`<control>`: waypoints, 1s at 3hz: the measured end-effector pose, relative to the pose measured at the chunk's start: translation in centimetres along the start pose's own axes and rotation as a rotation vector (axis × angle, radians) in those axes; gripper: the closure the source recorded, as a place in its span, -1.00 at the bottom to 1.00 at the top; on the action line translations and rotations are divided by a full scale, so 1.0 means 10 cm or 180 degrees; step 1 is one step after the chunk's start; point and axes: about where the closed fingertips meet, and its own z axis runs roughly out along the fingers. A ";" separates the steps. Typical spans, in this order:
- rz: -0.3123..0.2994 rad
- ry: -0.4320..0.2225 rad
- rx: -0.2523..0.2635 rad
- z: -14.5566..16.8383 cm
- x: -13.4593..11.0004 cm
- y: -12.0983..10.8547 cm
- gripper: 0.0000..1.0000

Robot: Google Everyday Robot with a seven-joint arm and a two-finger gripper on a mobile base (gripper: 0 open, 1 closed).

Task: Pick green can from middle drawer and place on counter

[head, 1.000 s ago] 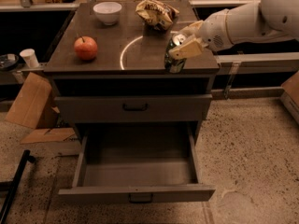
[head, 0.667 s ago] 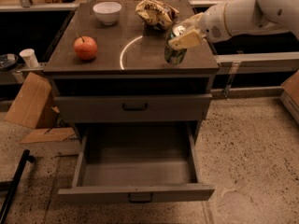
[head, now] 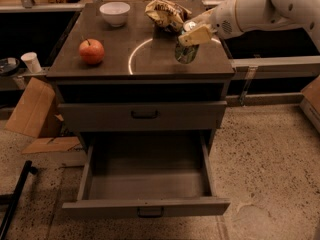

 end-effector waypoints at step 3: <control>0.0341 0.0212 0.0157 0.33 -0.12 -0.34 1.00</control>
Offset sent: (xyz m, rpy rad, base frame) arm 0.0461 0.0073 0.0109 -0.0308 0.0865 -0.1117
